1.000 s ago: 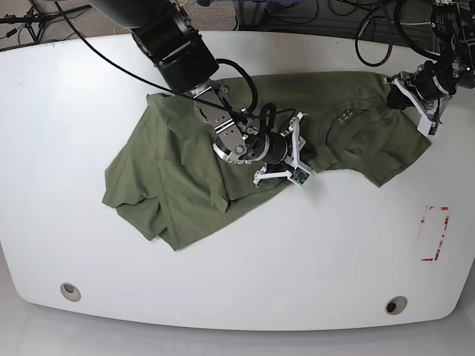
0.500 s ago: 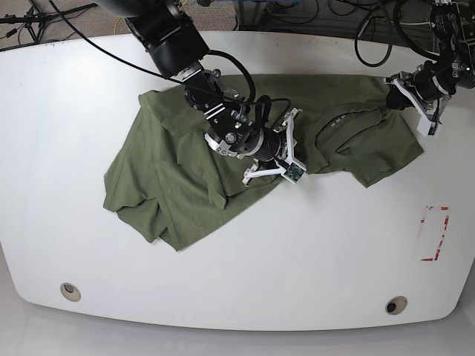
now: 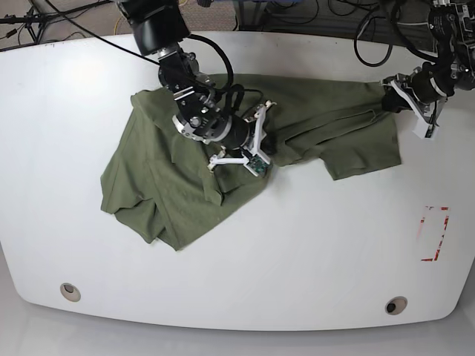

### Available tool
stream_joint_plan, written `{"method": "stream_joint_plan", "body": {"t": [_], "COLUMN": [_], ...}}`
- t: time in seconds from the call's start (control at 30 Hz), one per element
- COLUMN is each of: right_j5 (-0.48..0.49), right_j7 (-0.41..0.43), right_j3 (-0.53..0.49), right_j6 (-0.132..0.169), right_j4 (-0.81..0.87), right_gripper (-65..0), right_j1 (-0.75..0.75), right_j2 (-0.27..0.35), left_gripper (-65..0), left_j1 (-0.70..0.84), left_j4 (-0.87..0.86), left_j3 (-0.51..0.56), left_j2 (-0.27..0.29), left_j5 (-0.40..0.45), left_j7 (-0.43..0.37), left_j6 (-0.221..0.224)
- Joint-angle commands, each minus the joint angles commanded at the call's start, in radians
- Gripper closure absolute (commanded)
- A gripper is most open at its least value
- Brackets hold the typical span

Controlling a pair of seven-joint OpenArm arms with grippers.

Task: Fold the T-shirt properly
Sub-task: 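Grasp the shirt body with the right gripper near the left gripper, then lift the shirt high with both grippers and shake it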

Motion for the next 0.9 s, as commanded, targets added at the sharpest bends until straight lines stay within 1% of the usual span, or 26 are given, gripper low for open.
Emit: {"method": "stream_joint_plan", "body": {"t": [0.13,0.2,0.3,0.4,0.5,0.57,0.63,0.73,0.83,0.9], "right_j5": [0.000,0.000,0.000,-0.002,-0.002,-0.002,-0.002,0.006,0.006,0.008], "right_j7": [0.000,-0.003,-0.029,-0.051,-0.060,-0.061,-0.061,-0.060,-0.057,-0.057], "right_j3": [-0.002,-0.005,0.000,0.002,0.005,0.017,0.026,0.034,0.035,0.037], "right_j6": [-0.002,-0.005,-0.006,-0.006,-0.006,-0.008,-0.008,-0.008,-0.008,-0.008], "right_j4": [0.064,0.094,0.138,0.190,0.247,0.261,0.259,0.256,0.255,0.255], "right_gripper": [-3.3,-3.3,-3.3,-3.2,-3.0,-3.0,-3.0,-3.0,-3.0,-3.0], "right_j1": [-0.035,-0.054,-0.063,-0.061,-0.029,0.011,0.041,0.103,0.157,0.212], "right_j2": [0.023,0.021,0.018,0.017,0.023,0.025,0.034,0.068,0.084,0.110], "left_gripper": [0.0,0.0,0.0,0.0,0.0,0.0,0.0,0.0,0.0,0.0], "left_j1": [-0.035,-0.060,-0.104,-0.180,-0.242,-0.293,-0.338,-0.423,-0.512,-0.595], "left_j4": [0.003,0.003,0.005,0.020,0.057,0.094,0.117,0.140,0.140,0.135], "left_j3": [0.037,0.061,0.100,0.144,0.160,0.161,0.170,0.201,0.207,0.207], "left_j2": [0.003,0.003,0.006,0.020,0.037,0.077,0.097,0.101,0.107,0.140], "left_j5": [0.000,-0.002,-0.005,-0.005,-0.005,-0.005,-0.005,-0.005,-0.005,-0.003], "left_j7": [0.000,0.000,0.000,0.000,0.000,0.000,0.000,0.000,0.000,0.000], "left_j6": [0.000,0.002,0.003,0.003,0.002,0.002,0.002,0.002,0.002,0.002]}}
